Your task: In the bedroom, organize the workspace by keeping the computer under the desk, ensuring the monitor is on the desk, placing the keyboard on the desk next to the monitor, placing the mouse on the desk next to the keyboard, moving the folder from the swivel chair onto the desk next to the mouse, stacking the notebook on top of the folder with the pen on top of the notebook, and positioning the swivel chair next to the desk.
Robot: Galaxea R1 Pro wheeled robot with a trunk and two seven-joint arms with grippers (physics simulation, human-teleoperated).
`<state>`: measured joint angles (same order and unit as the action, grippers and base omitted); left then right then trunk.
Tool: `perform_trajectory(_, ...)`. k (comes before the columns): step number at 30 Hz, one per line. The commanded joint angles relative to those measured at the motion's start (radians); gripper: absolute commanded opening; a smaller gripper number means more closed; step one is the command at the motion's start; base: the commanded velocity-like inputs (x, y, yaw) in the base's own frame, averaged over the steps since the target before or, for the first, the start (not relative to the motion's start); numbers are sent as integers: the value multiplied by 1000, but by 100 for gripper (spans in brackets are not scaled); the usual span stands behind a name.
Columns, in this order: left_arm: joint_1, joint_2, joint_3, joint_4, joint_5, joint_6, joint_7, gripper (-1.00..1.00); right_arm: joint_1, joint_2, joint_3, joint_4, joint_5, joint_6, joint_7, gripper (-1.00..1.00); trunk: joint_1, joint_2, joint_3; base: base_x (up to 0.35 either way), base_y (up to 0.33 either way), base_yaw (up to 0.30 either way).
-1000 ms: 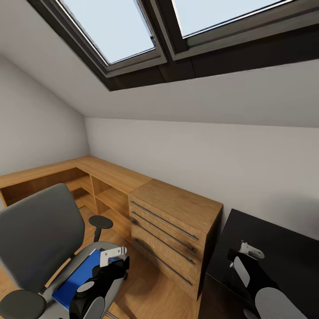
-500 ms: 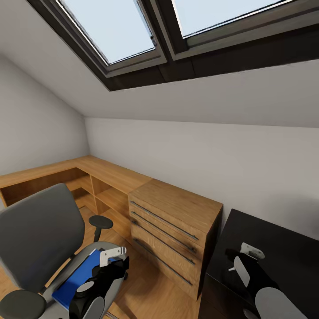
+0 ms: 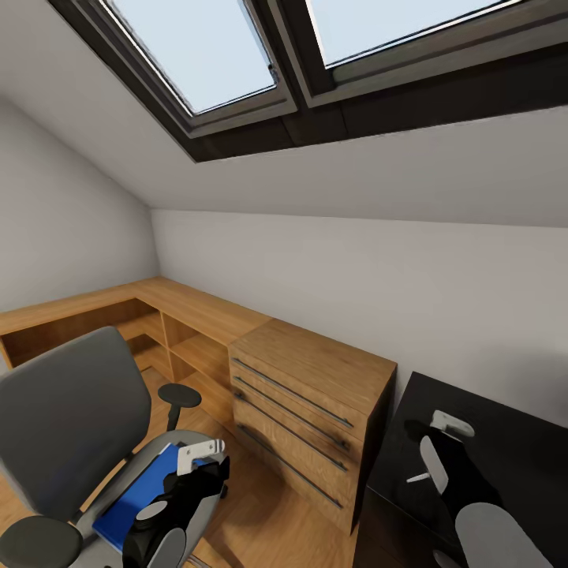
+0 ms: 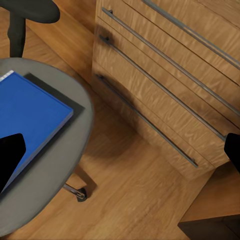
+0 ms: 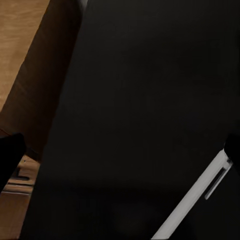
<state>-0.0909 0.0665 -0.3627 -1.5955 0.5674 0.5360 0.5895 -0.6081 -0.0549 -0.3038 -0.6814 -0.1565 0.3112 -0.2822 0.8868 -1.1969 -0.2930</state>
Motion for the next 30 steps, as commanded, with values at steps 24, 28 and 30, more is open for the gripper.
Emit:
perform_trajectory(24, -1, 5, -3, -1, 9, -13, 12, 100, 103, 109, 43, -343, -5, 107, -6, 100, 0, -1, -1, 0, 0, 0)
perform_trajectory(28, -1, 5, -3, -1, 9, -14, 11, 100, 103, 140, 42, -365, -2, 107, -7, 100, 0, -1, -1, 0, 0, 39)
perform_trajectory(30, -1, 6, -2, -1, 9, -14, 11, 100, 103, 155, 42, -371, 2, 106, -8, 100, 0, -1, -1, 0, 0, 157)
